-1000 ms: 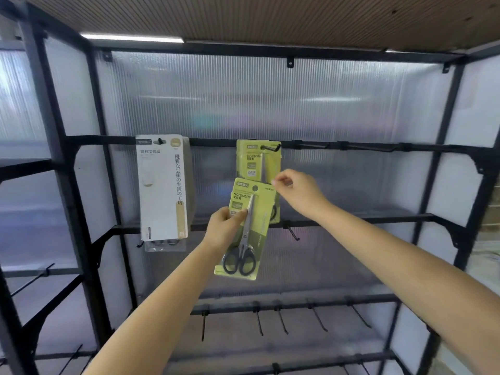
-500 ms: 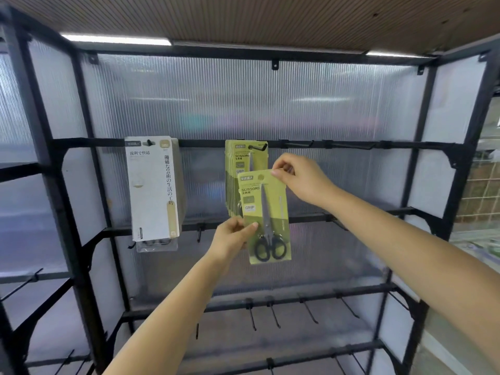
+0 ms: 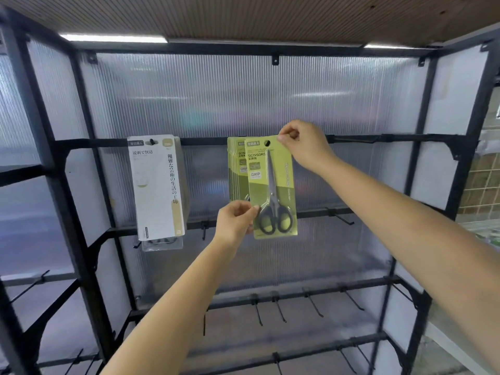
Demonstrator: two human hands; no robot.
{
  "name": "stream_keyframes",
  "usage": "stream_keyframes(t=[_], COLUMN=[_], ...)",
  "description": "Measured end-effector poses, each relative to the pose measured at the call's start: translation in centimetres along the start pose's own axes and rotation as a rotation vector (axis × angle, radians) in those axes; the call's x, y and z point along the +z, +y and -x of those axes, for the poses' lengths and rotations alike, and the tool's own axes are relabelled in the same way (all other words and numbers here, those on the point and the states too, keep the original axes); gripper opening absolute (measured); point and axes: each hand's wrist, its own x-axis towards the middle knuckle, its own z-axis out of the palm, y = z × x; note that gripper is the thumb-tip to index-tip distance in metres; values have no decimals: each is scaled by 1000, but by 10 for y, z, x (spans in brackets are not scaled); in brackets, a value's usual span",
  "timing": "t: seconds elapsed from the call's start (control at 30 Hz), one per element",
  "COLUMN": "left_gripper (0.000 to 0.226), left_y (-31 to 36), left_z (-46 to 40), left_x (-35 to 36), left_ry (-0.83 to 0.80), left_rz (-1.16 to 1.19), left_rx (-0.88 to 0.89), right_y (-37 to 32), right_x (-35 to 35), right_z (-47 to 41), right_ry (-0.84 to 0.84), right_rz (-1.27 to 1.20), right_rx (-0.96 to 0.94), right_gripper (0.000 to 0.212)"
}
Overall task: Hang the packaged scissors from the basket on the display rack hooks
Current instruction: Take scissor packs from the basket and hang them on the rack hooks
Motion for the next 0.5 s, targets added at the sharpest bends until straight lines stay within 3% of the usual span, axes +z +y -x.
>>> stream_keyframes(t=[0.33, 0.5], left_gripper=[13, 12], left_y=[-7, -11], left_z=[-14, -29], left_x=[0, -4], left_ry=[56, 147], left_rz=[-34, -73], left_rx=[-28, -63], right_y=[11, 14], right_x=[18, 28], right_z=[-8, -7], right_ry=[49, 51], right_rz=[42, 180], right_rx=[76, -19], right_gripper=[13, 15])
